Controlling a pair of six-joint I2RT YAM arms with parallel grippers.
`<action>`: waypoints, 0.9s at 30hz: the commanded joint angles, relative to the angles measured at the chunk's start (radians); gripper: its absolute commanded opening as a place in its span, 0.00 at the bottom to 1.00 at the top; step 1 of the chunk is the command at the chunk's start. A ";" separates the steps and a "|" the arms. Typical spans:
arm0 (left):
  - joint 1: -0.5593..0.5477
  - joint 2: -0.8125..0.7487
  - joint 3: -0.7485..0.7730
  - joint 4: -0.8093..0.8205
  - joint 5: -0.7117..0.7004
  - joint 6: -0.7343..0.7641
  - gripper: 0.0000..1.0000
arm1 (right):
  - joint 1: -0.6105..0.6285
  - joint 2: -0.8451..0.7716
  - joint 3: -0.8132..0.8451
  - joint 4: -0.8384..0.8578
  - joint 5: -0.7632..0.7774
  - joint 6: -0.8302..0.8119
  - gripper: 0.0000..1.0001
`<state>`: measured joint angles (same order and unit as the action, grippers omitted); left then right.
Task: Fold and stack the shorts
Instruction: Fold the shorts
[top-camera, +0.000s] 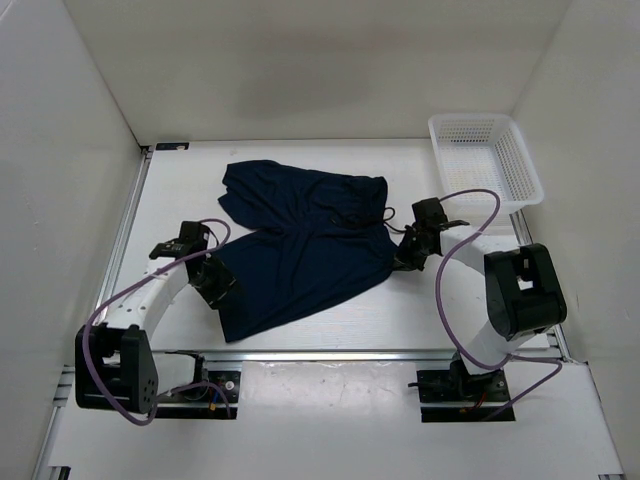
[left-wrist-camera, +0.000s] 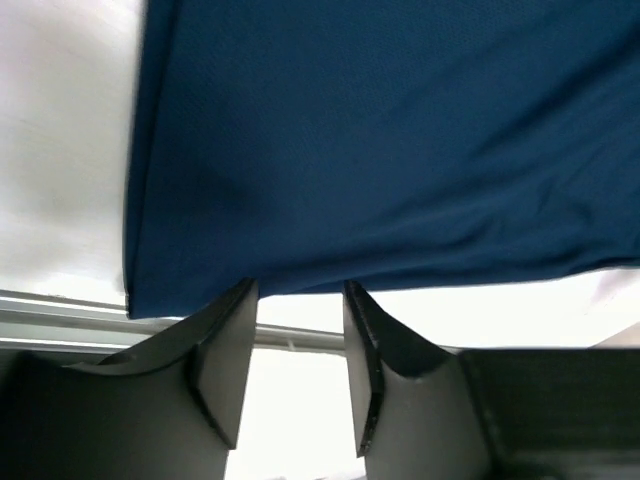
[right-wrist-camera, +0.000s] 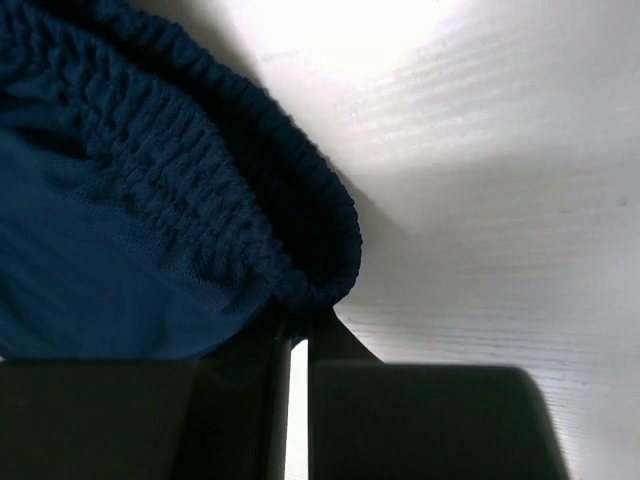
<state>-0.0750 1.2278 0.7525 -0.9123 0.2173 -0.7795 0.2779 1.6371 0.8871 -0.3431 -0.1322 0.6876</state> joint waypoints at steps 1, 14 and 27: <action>-0.052 -0.074 -0.031 -0.014 -0.022 -0.090 0.50 | -0.016 -0.055 -0.014 0.038 0.005 0.021 0.00; -0.161 0.146 -0.070 0.003 -0.133 -0.239 0.59 | -0.036 -0.189 -0.129 0.016 -0.018 0.049 0.00; -0.132 0.620 0.420 -0.023 -0.219 -0.055 0.43 | -0.054 -0.332 -0.223 -0.076 0.014 0.090 0.00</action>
<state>-0.2203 1.7771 1.0401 -0.9691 0.1020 -0.9020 0.2291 1.3430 0.6884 -0.3893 -0.1318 0.7399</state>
